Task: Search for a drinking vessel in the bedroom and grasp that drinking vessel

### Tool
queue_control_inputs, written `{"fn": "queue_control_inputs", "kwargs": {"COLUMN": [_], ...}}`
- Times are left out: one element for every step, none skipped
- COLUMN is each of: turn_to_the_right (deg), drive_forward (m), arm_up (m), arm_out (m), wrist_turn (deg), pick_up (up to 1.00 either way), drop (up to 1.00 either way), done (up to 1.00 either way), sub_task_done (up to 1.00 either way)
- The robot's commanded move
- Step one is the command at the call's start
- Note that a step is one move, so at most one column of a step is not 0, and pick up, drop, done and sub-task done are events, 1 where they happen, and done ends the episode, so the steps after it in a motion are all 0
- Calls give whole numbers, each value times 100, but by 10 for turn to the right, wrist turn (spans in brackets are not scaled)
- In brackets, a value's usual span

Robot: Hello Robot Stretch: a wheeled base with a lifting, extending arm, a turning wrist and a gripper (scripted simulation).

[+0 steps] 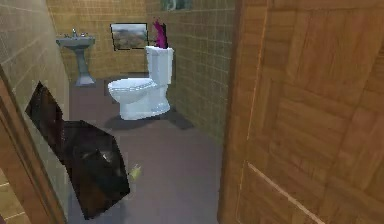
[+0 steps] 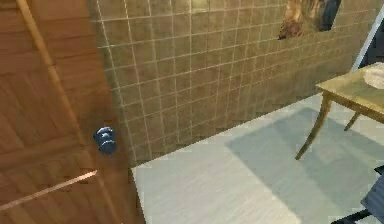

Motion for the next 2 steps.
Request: {"fn": "queue_control_inputs", "kwargs": {"turn_to_the_right": [0, 0], "drive_forward": [100, 55], "arm_up": [0, 0], "arm_out": [0, 0], "wrist_turn": [0, 0], "pick_up": [0, 0], "drop": [0, 0], "done": [0, 0], "sub_task_done": [0, 0]}}
